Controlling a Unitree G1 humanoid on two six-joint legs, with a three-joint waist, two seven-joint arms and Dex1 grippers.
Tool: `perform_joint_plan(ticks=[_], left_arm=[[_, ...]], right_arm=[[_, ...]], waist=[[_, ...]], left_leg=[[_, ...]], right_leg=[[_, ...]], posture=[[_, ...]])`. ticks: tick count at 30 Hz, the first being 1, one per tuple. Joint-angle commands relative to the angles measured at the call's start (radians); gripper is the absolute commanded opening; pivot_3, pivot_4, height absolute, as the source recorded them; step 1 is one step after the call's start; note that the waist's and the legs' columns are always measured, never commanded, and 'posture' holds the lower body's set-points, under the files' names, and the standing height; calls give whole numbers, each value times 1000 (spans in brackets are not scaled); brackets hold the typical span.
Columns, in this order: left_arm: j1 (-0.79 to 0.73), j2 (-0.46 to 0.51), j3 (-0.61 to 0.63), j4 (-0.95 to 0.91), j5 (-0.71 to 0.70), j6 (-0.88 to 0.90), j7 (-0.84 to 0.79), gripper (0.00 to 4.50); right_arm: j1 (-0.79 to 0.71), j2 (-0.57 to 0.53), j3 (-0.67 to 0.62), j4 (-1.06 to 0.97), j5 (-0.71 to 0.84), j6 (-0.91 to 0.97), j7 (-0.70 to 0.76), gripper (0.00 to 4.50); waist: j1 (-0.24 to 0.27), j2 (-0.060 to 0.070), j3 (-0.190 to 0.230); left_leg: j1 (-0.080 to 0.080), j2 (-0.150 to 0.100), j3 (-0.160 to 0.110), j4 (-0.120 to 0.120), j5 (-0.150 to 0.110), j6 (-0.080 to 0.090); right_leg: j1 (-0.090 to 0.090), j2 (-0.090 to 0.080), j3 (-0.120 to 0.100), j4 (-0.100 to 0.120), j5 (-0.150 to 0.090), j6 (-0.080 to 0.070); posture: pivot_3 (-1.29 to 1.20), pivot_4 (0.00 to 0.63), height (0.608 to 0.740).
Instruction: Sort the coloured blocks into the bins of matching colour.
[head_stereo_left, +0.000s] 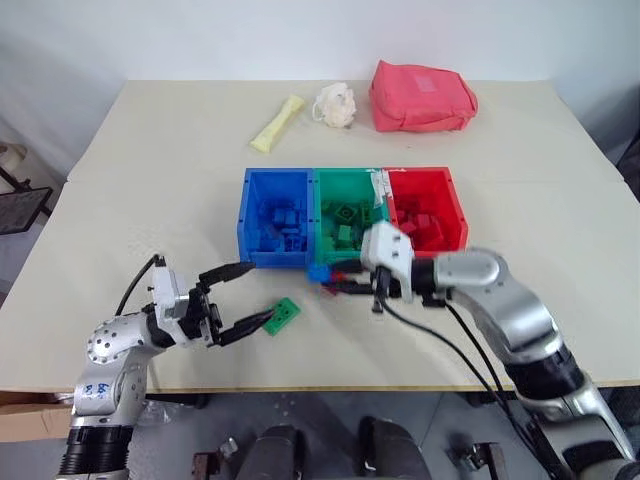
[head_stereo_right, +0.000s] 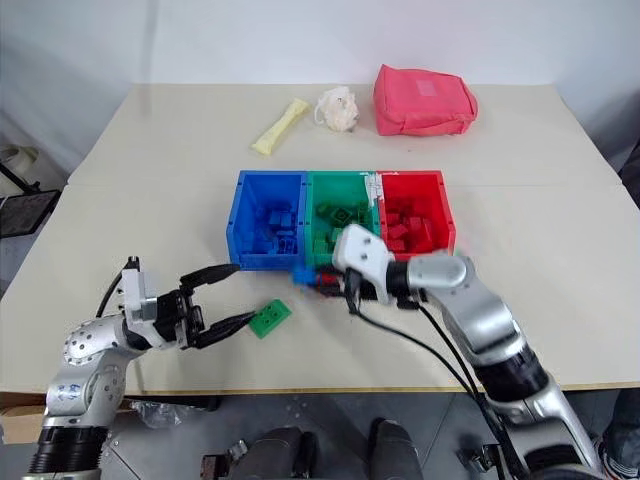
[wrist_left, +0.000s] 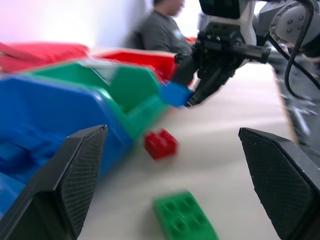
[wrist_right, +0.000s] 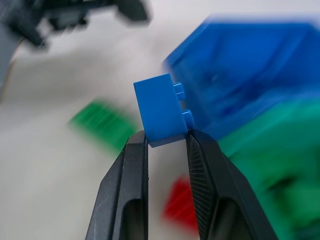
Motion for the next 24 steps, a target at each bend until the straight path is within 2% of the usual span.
perform_joint_plan(ticks=[1, 4, 9, 15, 24], left_arm=[[24, -14, 24, -40, -14, -12, 42, 4500], [40, -17, 22, -53, -9, -17, 54, 4500], [28, -18, 23, -46, -7, -20, 71, 4500], [20, -17, 19, -41, -6, -23, 74, 4500], [-10, -20, 29, 0, 9, -51, 80, 4500]], right_arm=[[-112, 72, -2, 140, -27, -92, -17, 691], [-226, 172, 0, 327, -77, -208, -68, 691], [-289, 260, -20, 482, -101, -325, -94, 2403], [-238, 233, -26, 418, -70, -331, -33, 4481], [-77, 60, -67, 226, 19, -262, 131, 4481]], waist=[[-10, 0, 0], [-19, 0, 0], [-29, 0, 0], [-35, 0, 0], [-33, 0, 0]], left_leg=[[0, -1, 0, 0, 0, 0], [0, -1, 1, 0, 0, 0], [1, -1, -2, 0, 0, 0], [0, -3, -4, 0, 0, 0], [0, -2, -3, 0, 0, 0]], right_leg=[[0, 0, 0, 1, 0, 0], [-1, 0, 1, 2, 0, 0], [-2, 0, 0, 7, 0, 0], [-2, -1, 0, 8, 0, -1], [-1, -1, 0, 6, 0, 0]], posture=[[0, 150, 740], [0, 150, 740], [0, 150, 740], [0, 150, 740], [0, 150, 740]])
